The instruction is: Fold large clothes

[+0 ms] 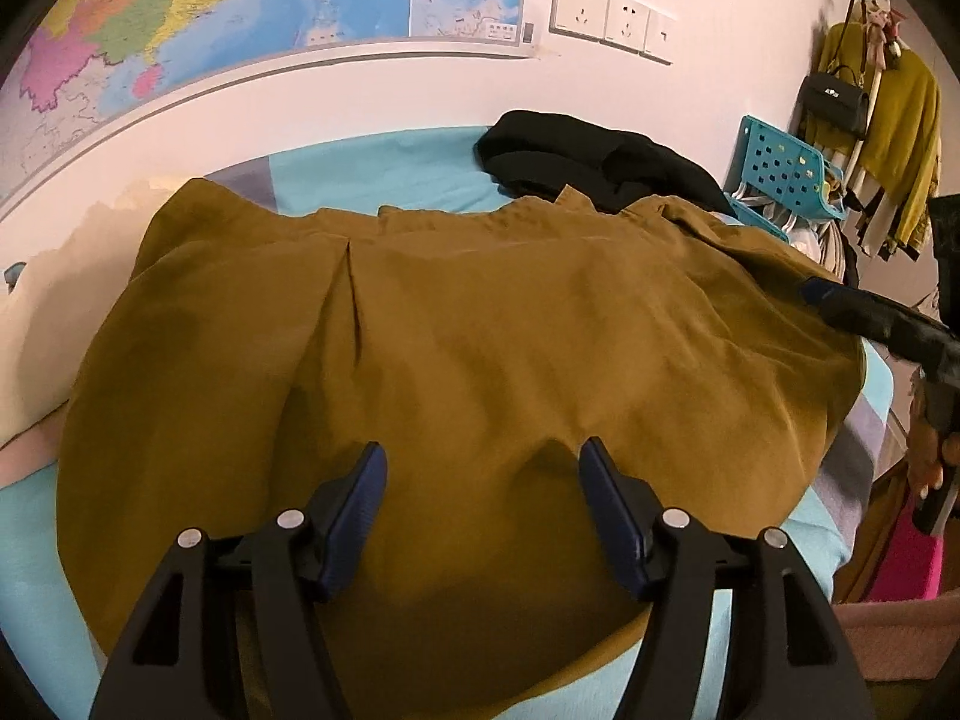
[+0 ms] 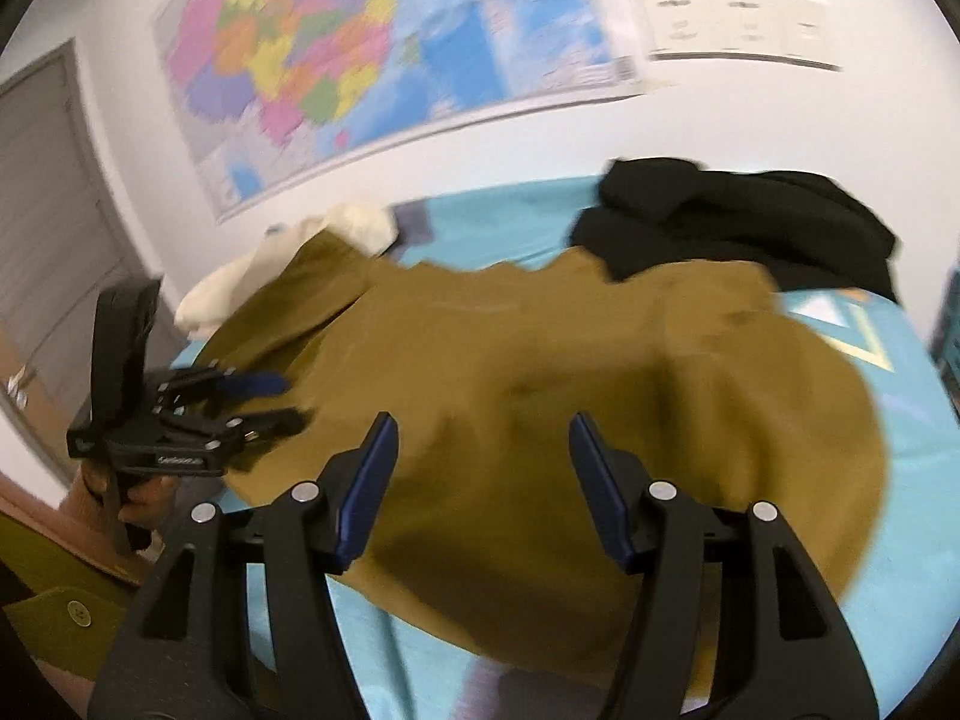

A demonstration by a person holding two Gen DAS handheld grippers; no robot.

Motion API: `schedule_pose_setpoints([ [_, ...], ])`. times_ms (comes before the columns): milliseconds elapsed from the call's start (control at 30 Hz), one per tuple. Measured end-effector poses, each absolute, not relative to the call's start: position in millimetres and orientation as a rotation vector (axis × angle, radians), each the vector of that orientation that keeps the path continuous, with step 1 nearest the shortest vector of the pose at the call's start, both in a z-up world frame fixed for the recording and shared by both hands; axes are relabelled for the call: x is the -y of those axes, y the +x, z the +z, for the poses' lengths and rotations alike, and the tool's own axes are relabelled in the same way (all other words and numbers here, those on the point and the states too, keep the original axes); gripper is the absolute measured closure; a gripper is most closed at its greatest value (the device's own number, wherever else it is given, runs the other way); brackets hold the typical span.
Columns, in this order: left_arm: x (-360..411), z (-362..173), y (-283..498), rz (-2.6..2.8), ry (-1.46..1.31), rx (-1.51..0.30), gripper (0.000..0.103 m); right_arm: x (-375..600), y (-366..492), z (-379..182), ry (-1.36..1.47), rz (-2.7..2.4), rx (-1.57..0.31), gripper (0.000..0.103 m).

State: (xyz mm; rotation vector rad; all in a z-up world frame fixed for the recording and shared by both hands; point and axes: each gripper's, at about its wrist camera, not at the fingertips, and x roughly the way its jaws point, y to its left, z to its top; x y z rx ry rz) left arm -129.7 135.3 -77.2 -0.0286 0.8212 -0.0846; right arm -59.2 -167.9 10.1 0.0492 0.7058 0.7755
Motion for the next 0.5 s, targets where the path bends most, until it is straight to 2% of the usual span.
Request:
schedule_pose_setpoints([
  [67, -140, -84, -127, -0.072, -0.04, -0.838, 0.037, 180, -46, -8, 0.08, 0.716, -0.77, 0.046],
  [100, -141, -85, -126, -0.074, -0.049, -0.837, 0.037, 183, -40, -20, 0.092, 0.704, -0.8, 0.054],
  [133, -141, -85, -126, -0.072, -0.052, -0.834, 0.037, 185, -37, -26, 0.112, 0.701, -0.811, 0.055],
  [500, -147, -65, -155, 0.006, -0.005, -0.759, 0.037, 176, -70, 9, 0.082, 0.779, -0.691, 0.047],
])
